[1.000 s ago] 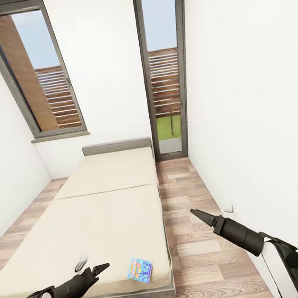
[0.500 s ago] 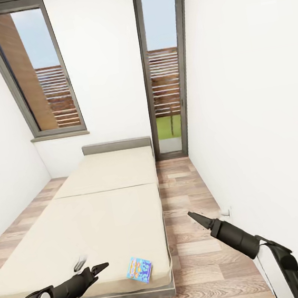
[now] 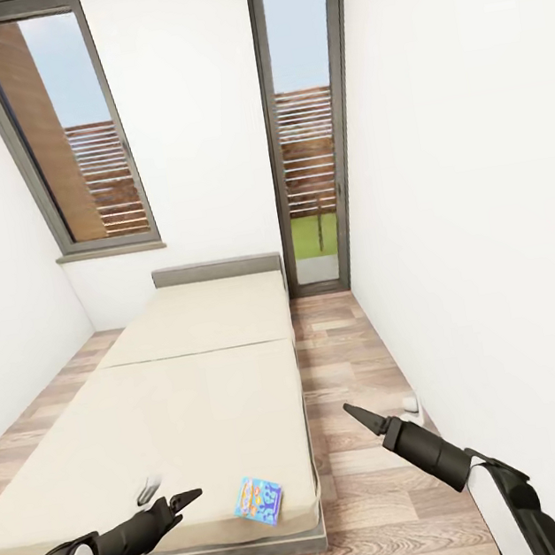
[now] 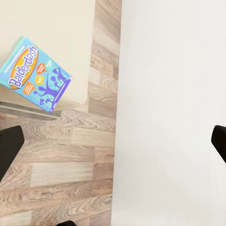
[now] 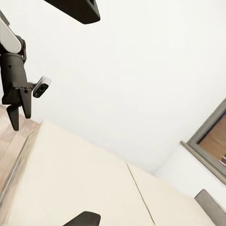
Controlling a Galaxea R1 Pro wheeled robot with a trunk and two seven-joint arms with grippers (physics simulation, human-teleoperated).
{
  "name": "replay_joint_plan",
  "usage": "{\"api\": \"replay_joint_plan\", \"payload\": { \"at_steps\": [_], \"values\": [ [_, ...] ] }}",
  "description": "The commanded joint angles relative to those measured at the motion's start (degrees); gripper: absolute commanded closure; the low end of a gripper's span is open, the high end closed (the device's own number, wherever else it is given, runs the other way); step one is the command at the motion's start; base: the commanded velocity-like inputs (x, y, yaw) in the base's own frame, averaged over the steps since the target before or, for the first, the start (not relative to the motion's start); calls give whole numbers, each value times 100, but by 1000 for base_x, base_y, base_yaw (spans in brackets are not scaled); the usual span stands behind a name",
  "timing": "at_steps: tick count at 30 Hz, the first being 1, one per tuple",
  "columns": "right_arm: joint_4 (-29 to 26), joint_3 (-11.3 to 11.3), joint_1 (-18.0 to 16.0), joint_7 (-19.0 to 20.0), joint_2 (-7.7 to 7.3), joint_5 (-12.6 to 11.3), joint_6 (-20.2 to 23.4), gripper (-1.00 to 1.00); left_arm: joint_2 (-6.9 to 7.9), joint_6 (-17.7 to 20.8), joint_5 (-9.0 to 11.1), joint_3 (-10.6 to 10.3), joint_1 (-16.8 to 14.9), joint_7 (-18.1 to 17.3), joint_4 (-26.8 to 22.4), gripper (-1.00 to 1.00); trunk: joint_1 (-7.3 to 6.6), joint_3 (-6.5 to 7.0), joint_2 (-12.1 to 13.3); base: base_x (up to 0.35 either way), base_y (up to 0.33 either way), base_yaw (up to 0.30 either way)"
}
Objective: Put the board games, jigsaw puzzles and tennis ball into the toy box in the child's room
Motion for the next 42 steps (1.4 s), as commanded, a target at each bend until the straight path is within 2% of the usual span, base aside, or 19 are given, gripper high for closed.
{"api": "replay_joint_plan", "payload": {
  "at_steps": [1,14,18,20,26,35,42],
  "values": [
    [-1,-11,-4,14,5,-23,36,-100,0,36,15,8,-4,-14,0,-100,23,-26,-47,0,0,0],
    [4,-8,-7,-7,-1,-24,71,-100,30,65,25,8,-4,-44,0,-100,309,-259,-568,0,0,0],
    [-17,-24,-7,-5,-43,-24,92,-100,40,88,53,8,-4,-221,0,-100,397,-331,-729,0,0,0],
    [-26,-38,-7,-1,-58,-32,100,-100,42,103,62,11,-58,-337,0,-100,440,-367,-809,0,0,0],
    [-48,-65,-7,3,-77,-65,108,-100,29,201,89,36,-635,-456,93,-100,572,-475,-1049,0,0,0],
    [-64,-220,-10,0,-104,-269,180,-100,10,111,64,38,-796,-465,674,-100,770,-636,-1410,0,0,0],
    [-96,-300,-15,3,-111,-369,453,-100,20,117,85,37,-806,-475,757,-100,924,-762,-1691,0,0,0]
  ]
}}
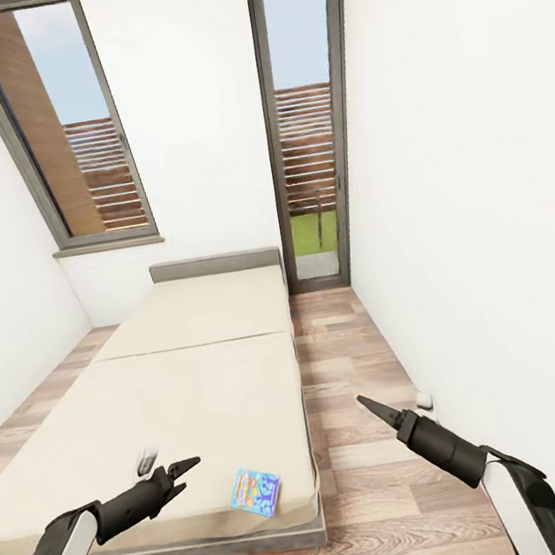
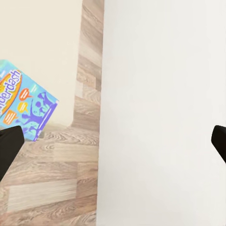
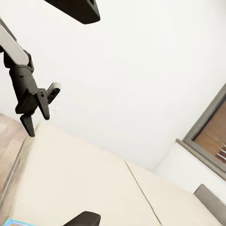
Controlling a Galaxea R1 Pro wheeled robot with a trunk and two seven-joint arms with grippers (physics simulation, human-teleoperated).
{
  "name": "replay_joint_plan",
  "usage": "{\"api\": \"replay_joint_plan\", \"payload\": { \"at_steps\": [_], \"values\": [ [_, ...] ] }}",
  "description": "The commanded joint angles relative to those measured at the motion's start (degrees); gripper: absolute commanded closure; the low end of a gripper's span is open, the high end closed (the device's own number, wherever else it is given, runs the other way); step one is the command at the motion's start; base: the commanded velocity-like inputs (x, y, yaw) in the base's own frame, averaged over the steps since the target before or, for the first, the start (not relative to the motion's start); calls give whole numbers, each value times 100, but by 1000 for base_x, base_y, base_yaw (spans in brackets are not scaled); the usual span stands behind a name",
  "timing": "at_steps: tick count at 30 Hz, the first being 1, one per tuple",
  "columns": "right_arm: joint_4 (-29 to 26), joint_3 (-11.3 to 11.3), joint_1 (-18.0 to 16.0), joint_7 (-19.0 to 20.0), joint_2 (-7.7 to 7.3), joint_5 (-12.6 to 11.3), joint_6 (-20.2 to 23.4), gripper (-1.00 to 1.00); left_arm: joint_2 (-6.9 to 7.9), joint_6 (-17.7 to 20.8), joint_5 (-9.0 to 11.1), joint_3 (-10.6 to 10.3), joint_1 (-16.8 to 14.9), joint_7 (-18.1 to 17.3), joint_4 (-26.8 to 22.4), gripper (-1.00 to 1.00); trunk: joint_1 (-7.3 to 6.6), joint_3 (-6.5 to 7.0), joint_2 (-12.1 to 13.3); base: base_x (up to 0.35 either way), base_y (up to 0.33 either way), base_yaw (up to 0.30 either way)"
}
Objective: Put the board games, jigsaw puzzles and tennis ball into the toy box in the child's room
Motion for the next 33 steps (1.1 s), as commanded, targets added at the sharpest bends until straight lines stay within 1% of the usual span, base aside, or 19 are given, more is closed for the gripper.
{"api": "replay_joint_plan", "payload": {
  "at_steps": [1,3,6,11,17,25,33],
  "values": [
    [-6,-31,-5,10,5,-21,55,-100,-3,33,14,9,-5,-10,4,-100,23,-25,-45,0,0,0],
    [-13,-84,-5,10,6,-25,80,-100,-6,34,17,11,-5,-10,9,-100,67,-61,-126,0,0,0],
    [-23,-225,-5,11,7,-36,115,-100,-14,41,20,13,-5,-7,14,-100,132,-114,-246,0,0,0],
    [-26,-308,-5,11,3,-38,134,-100,-17,67,23,14,-4,-5,29,-100,242,-204,-446,0,0,0],
    [-27,-326,-5,23,6,-41,134,-100,-11,85,29,17,-6,-17,48,-100,374,-312,-687,0,0,0],
    [-27,-329,-5,28,7,-42,137,-100,-7,94,31,22,-9,-32,321,-100,550,-456,-1008,0,0,0],
    [-27,-330,-5,28,2,-42,137,-100,5,103,37,23,-10,-57,363,-100,725,-599,-1329,0,0,0]
  ]
}}
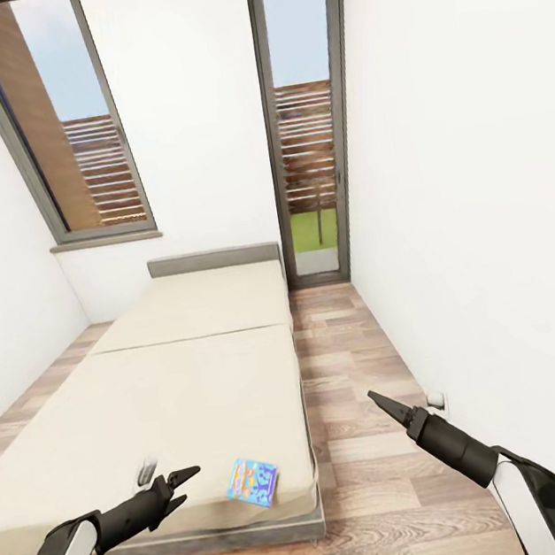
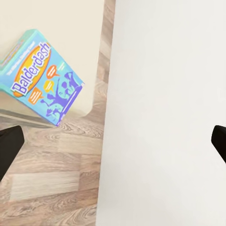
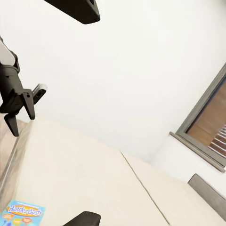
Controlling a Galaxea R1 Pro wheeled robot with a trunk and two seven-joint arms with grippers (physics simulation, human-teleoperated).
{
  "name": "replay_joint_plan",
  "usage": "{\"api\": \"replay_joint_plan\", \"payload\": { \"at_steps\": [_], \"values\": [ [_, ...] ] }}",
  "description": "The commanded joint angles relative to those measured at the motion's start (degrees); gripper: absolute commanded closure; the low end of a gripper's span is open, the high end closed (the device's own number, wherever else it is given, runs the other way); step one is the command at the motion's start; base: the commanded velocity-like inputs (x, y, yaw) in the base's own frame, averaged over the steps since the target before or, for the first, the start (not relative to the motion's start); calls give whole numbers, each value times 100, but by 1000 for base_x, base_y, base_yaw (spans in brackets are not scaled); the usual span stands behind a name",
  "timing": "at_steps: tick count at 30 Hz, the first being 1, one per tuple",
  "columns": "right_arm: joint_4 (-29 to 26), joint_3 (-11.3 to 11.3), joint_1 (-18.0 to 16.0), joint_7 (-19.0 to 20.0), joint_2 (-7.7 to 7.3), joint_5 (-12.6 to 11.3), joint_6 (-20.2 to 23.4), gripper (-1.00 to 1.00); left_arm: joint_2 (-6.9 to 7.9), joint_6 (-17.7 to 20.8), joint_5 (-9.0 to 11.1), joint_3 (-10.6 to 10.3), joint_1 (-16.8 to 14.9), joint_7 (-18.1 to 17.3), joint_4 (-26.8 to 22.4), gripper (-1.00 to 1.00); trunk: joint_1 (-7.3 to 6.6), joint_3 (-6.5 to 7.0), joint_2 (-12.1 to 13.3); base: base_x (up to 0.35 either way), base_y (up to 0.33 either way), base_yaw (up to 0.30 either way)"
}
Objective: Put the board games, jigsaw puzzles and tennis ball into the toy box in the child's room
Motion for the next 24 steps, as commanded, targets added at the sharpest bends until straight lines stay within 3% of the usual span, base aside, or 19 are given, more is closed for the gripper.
{"api": "replay_joint_plan", "payload": {
  "at_steps": [1,24],
  "values": [
    [0,-11,-5,10,7,-16,35,-100,3,32,10,9,-4,-14,3,-100,22,-24,-45,0,0,0],
    [0,-11,-5,10,11,-14,33,-100,19,91,12,9,-21,-21,8,-100,527,-437,-967,0,0,0]
  ]
}}
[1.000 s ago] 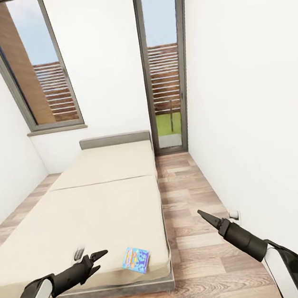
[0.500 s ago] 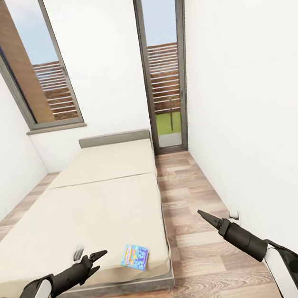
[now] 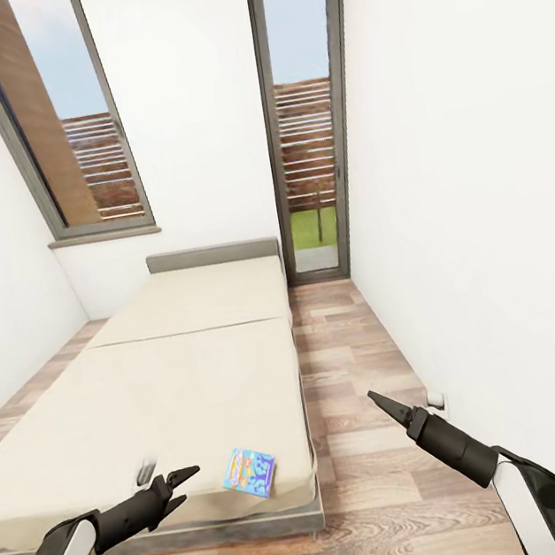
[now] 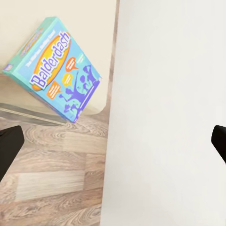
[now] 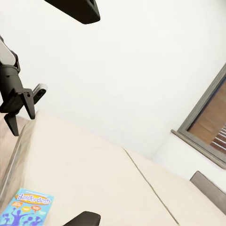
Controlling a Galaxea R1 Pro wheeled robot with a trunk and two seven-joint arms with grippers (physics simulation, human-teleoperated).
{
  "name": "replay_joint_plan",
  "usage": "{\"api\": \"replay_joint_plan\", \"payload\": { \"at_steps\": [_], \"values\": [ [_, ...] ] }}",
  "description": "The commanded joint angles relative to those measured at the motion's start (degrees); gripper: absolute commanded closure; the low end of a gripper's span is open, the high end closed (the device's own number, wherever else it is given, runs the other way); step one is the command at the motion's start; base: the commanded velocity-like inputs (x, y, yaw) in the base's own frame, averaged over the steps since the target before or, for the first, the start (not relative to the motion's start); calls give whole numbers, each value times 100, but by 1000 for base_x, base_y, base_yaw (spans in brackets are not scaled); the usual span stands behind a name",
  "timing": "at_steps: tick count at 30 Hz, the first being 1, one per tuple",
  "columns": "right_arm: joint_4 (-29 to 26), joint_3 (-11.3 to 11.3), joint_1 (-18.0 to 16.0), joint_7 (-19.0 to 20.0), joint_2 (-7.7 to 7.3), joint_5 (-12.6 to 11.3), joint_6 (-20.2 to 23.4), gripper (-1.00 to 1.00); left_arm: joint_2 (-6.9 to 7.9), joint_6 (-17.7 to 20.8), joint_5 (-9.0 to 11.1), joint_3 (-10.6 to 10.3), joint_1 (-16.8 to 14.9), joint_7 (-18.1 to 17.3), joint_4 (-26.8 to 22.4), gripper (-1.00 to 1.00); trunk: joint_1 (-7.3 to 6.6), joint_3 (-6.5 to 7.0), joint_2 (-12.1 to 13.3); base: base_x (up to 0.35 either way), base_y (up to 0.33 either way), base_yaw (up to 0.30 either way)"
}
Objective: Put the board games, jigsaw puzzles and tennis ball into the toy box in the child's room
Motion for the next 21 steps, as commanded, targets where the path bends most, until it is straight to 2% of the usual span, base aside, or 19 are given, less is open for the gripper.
{"api": "replay_joint_plan", "payload": {
  "at_steps": [1,21],
  "values": [
    [1,-11,-5,10,5,-15,36,-100,-1,30,8,9,-4,-11,2,-100,22,-24,-44,0,0,0],
    [7,-11,-5,13,5,-10,36,-100,-43,-57,-20,5,-4,29,8,-100,461,-383,-847,0,0,0]
  ]
}}
